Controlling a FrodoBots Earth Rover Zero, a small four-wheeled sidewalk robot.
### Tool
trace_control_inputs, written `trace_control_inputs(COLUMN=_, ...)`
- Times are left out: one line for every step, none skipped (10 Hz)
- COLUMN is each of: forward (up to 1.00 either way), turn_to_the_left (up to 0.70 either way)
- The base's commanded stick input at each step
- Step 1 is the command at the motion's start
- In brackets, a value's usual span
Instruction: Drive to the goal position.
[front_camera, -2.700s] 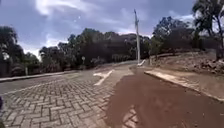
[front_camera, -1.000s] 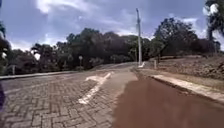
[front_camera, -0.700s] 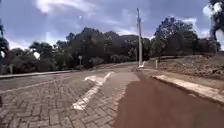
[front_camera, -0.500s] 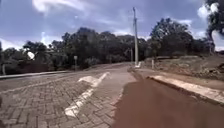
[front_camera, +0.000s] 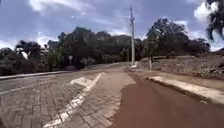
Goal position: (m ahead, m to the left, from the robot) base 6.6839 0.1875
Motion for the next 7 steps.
trace_control_inputs(forward=0.70, turn_to_the_left=0.00)
trace_control_inputs(forward=0.70, turn_to_the_left=0.00)
trace_control_inputs(forward=0.70, turn_to_the_left=0.01)
trace_control_inputs(forward=0.70, turn_to_the_left=0.25)
trace_control_inputs(forward=0.70, turn_to_the_left=0.04)
trace_control_inputs(forward=0.70, turn_to_the_left=0.00)
trace_control_inputs(forward=0.70, turn_to_the_left=0.00)
